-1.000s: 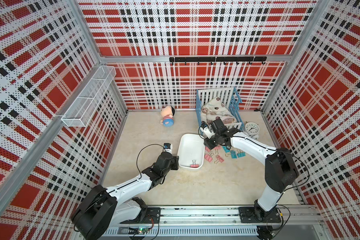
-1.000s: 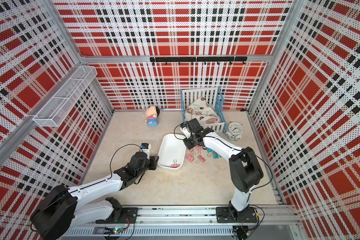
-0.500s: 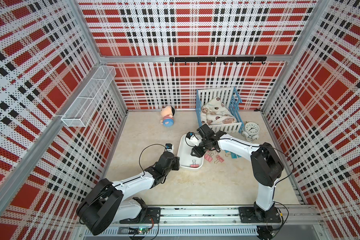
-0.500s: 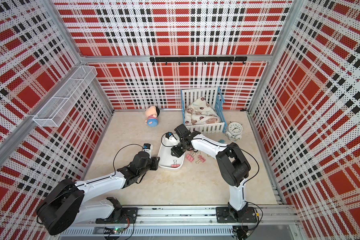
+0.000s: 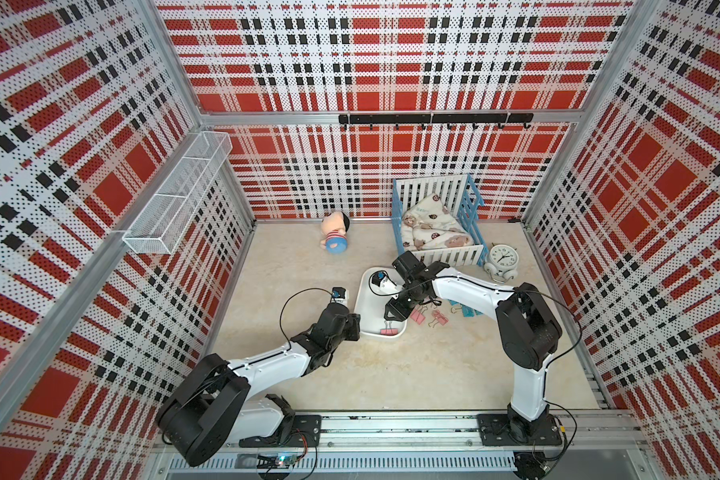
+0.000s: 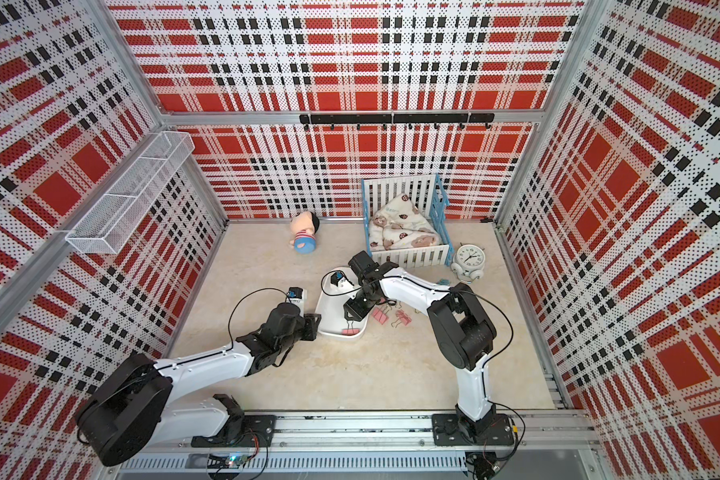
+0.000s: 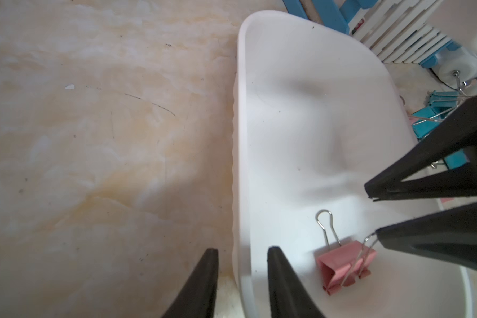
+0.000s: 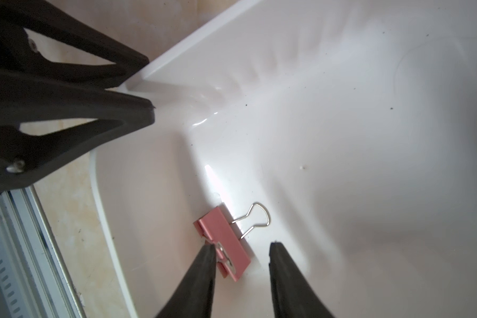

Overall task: Take out the binder clips from the storage box
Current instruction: Pick up the binder clip from the storage box.

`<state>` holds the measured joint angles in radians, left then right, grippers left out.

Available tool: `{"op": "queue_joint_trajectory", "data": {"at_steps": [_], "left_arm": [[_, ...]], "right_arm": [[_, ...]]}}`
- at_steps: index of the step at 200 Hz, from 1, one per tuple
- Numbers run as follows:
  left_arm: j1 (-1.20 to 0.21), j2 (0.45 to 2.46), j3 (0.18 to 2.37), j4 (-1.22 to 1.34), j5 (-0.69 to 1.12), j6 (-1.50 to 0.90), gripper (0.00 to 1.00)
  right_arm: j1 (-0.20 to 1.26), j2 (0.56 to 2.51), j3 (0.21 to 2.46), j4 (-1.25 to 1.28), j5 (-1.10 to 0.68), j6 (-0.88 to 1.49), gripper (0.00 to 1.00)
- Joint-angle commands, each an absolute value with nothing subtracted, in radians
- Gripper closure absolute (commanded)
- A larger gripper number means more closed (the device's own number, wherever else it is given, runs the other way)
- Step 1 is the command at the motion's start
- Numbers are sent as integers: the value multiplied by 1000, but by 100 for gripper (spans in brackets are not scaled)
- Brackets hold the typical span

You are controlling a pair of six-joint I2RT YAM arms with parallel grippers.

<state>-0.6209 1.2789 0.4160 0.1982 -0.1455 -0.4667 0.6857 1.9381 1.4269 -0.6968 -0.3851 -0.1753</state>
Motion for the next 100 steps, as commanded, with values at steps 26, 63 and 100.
{"op": "queue_joint_trajectory", "data": {"at_steps": [26,63,100], "left_arm": [[-629,1280,433,215,-144,-471,63],[-629,1285,433,217,-144,-472,63],[-629,1279,431,218,-143,-471,63]], "right_arm": [[706,1967,1450,-745,-415,-211,63],[714,1997,1477,-774,-419,-222,63],[720,1992,1487,-785,-417,-227,83]]}}
